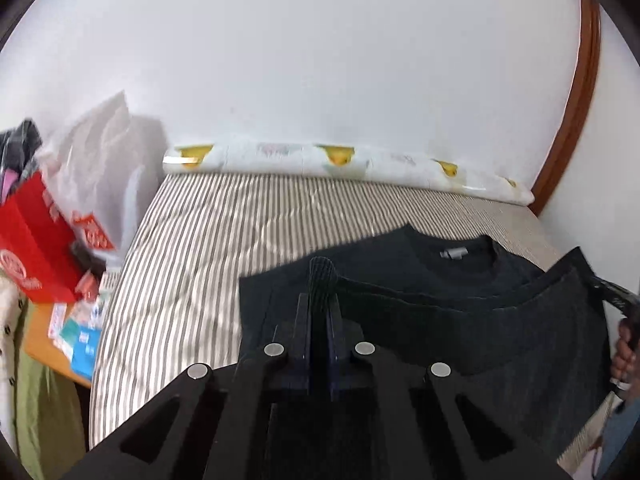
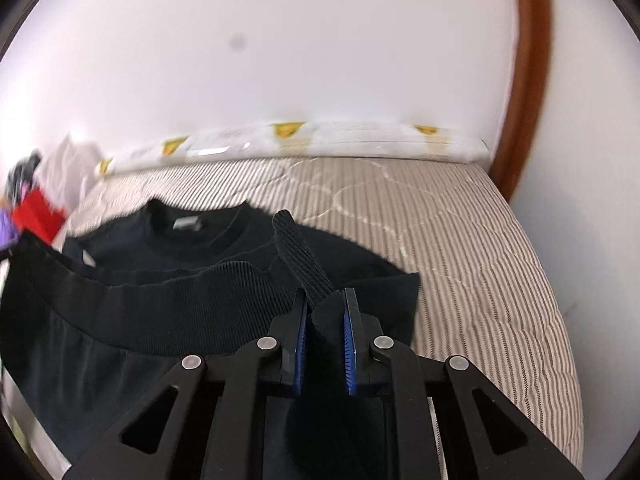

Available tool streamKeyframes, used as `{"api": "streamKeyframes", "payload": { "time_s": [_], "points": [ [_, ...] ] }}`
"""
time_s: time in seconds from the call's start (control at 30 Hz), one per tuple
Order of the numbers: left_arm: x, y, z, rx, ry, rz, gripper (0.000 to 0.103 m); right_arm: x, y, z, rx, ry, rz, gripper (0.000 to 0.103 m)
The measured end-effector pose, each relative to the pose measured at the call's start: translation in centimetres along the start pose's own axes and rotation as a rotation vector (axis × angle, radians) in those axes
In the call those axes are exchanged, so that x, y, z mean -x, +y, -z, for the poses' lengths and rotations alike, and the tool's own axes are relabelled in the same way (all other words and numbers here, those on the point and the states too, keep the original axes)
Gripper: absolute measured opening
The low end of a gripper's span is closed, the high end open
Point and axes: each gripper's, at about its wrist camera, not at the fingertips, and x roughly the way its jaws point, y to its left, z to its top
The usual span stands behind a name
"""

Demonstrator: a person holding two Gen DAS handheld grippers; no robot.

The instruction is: Fold small clothes

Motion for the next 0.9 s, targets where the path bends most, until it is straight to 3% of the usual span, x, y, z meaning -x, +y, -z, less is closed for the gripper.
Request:
{"api": "streamKeyframes", "payload": {
  "time_s": [0.23, 0.4, 0.53, 0.7, 0.9],
  "points": [
    [-5.4, -1.3, -1.8, -0.011, 0.034, -0.062, 0.006, -3.0, -1.0, -1.7, -0.067, 0.0, 0.043, 0.015],
    [-8.9, -0.6, -0.9, 0.032, 0.118, -0.064, 0.007, -7.0, -0.7, -1.3, -0.053, 0.069, 0.098, 0.015],
    [-9.3, -0.6, -0.3, 0.026, 0.133, -0.069, 0.011, -8.7, -0.1, -0.6, -0.023, 0.119, 0.146, 0.016],
    [-7.9, -1.0, 0.1, 0.008, 0.137, -0.063, 0.032, -6.8, 1.1, -0.5, 0.024, 0.103, 0.235, 0.029],
    [-4.4, -2.0, 0.7, -0.016, 0.084, -0.055, 0.04, -1.5, 4.2, 1.3, 0.06, 0.028, 0.226, 0.035]
  ]
}}
